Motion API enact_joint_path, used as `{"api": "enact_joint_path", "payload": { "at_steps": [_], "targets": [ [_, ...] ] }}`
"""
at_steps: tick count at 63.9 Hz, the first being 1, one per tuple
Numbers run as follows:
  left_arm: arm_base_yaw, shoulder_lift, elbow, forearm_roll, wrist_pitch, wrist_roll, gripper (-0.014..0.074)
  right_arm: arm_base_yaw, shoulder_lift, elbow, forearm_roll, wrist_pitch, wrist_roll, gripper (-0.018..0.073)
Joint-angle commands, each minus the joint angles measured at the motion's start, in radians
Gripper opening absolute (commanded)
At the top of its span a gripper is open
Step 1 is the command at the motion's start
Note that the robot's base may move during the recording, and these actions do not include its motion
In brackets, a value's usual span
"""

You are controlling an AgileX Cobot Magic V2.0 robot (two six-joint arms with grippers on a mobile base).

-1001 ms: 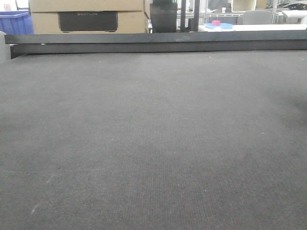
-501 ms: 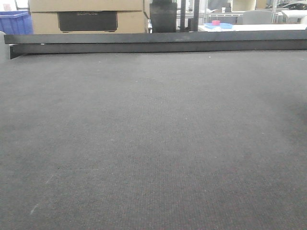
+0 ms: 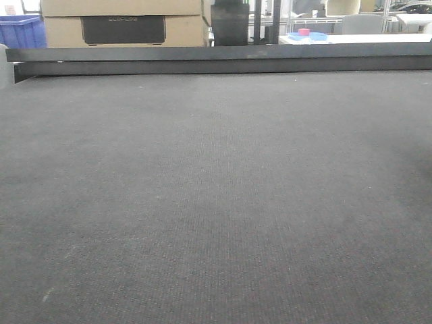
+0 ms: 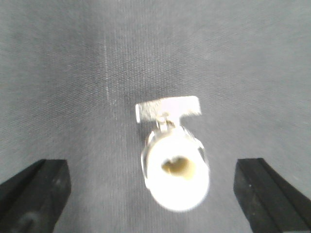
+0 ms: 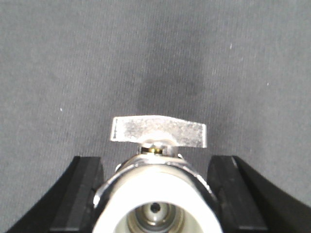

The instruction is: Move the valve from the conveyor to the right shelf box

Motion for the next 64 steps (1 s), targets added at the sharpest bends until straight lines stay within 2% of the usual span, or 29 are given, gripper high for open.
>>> {"api": "enact_joint_path", "payload": {
  "at_steps": [1,29,37,40,45,57,64],
  "targets": [
    [0.004,0.034,-0.009,-0.009,-0.024,0.002,0.0580,-0.001,-0.020,-0.005,0.001,-0.046,-0.009,-0.0153],
    [-0.013,0.157,-0.009,-0.023,-0.029,0.002,0.0580,-0.001,-0.020,-0.005,0.003,-0.071,-0.009,-0.0153],
    [-0.029,0.161,-0.009,-0.023,-0.032,0.002,0.0535,-0.001,-0.020,-0.005,0.003,-0.071,-0.009,-0.0153],
    [-0.033,0.161,-0.009,-0.023,-0.033,0.002,0.0486,-0.001,-0.020,-0.005,0.003,-0.071,-0.009,-0.0153],
    [-0.034,0.161,-0.009,-0.023,-0.033,0.002,0.0345,-0.001,-0.020,-0.005,0.003,-0.071,-0.009,-0.0153],
    [-0.034,0.152,-0.009,-0.023,-0.002,0.002,-0.0092,-0.001,-0.020,-0.005,0.003,-0.071,-0.009,-0.0153],
    [-0.034,0.126,-0.009,-0.028,0.013,-0.010,-0.0111,-0.001,-0.020,-0.005,0.003,-0.080,-0.009,-0.0153]
  ]
}}
